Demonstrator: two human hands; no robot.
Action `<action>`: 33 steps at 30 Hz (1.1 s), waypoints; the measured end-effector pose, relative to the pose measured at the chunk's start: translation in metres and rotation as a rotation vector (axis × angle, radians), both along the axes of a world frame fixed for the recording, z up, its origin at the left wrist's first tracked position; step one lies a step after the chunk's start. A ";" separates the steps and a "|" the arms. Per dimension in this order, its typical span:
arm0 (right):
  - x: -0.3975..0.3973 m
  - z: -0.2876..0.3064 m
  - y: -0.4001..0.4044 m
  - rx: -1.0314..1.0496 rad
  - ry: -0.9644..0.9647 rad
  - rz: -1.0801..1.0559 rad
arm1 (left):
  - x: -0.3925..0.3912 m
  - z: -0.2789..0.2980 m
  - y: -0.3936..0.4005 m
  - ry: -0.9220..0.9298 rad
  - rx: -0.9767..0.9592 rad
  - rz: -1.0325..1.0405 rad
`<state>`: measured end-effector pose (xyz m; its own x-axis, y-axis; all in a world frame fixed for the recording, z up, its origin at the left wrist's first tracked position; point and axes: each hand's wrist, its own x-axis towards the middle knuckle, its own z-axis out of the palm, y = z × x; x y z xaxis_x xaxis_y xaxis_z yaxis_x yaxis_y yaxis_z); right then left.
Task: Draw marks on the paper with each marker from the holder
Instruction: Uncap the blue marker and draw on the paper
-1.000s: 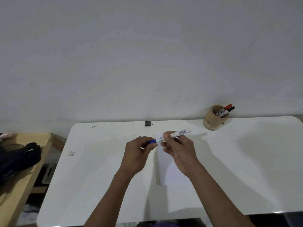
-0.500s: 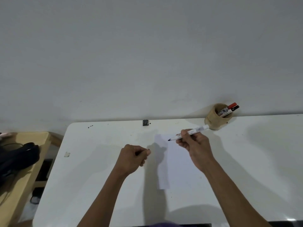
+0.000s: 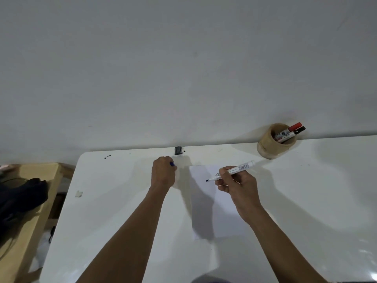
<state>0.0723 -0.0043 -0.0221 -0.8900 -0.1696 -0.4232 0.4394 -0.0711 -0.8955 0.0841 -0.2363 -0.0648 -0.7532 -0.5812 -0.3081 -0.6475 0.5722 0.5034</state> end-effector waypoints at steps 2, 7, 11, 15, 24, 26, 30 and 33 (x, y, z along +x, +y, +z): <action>-0.001 -0.001 0.001 0.010 -0.005 0.004 | 0.001 -0.004 -0.001 0.007 0.054 0.031; -0.005 0.001 0.002 -0.009 -0.008 -0.023 | 0.014 -0.002 0.001 0.044 0.127 0.132; -0.008 0.000 0.003 -0.018 0.006 -0.039 | 0.057 0.005 0.034 0.273 -0.055 0.069; -0.012 -0.008 0.000 -0.025 0.027 -0.020 | 0.082 -0.022 0.062 0.269 -0.242 -0.260; -0.025 -0.029 -0.018 0.053 0.124 0.127 | 0.083 -0.040 0.067 0.057 -0.359 -0.395; -0.031 -0.036 -0.027 0.095 0.171 0.174 | 0.082 -0.042 0.067 0.043 -0.371 -0.396; -0.043 -0.047 -0.049 0.187 0.242 0.247 | 0.083 -0.045 0.066 0.041 -0.369 -0.398; -0.049 -0.062 -0.059 0.248 0.290 0.288 | 0.083 -0.051 0.064 0.048 -0.362 -0.392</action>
<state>0.0229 -0.0635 -0.0841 -0.9088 -0.3523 -0.2237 0.1395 0.2488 -0.9585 0.1671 -0.1718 -0.1157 -0.9434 -0.3161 -0.1001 -0.3314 0.9090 0.2528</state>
